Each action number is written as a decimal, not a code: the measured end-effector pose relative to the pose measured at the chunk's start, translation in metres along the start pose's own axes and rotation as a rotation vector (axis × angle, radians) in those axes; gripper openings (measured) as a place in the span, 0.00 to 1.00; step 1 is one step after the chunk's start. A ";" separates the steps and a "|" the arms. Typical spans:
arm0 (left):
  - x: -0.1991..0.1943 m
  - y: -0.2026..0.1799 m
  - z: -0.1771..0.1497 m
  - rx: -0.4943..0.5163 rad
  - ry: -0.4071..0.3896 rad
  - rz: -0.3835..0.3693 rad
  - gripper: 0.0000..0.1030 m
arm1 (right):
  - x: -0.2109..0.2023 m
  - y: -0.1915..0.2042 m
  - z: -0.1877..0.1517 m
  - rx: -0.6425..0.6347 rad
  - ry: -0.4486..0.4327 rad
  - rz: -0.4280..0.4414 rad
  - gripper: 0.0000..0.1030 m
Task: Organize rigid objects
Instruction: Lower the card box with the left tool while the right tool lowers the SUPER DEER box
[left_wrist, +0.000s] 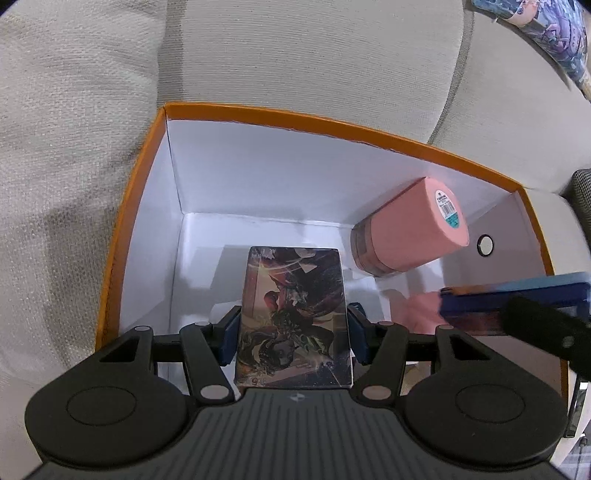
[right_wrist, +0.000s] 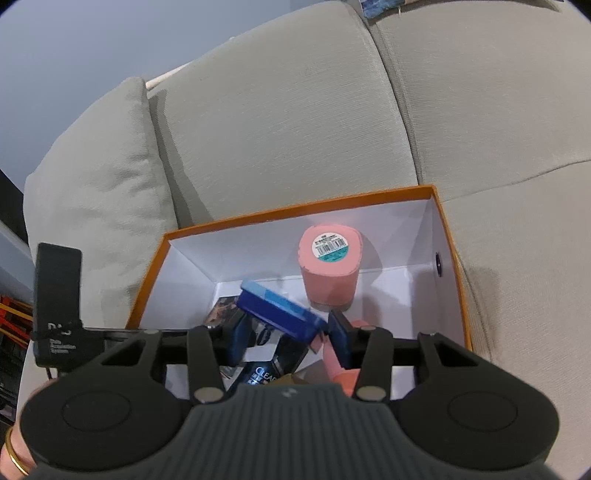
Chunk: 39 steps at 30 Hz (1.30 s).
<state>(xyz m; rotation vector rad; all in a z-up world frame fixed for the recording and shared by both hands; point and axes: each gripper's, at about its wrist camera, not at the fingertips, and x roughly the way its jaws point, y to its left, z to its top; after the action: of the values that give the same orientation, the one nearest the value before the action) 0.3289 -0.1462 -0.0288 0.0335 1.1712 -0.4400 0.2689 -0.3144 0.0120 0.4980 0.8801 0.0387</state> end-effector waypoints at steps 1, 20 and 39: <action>-0.001 -0.001 -0.001 0.003 -0.003 0.003 0.64 | 0.004 -0.001 -0.001 0.009 0.008 0.006 0.45; 0.006 -0.009 -0.008 0.021 -0.043 0.071 0.64 | 0.066 -0.014 0.001 0.170 0.040 -0.043 0.44; 0.008 -0.009 -0.010 0.031 -0.051 0.074 0.64 | 0.104 0.003 0.012 0.058 0.207 -0.211 0.32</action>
<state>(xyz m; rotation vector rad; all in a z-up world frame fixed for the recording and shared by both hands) 0.3195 -0.1545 -0.0385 0.0917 1.1091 -0.3917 0.3459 -0.2926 -0.0564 0.4582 1.1359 -0.1307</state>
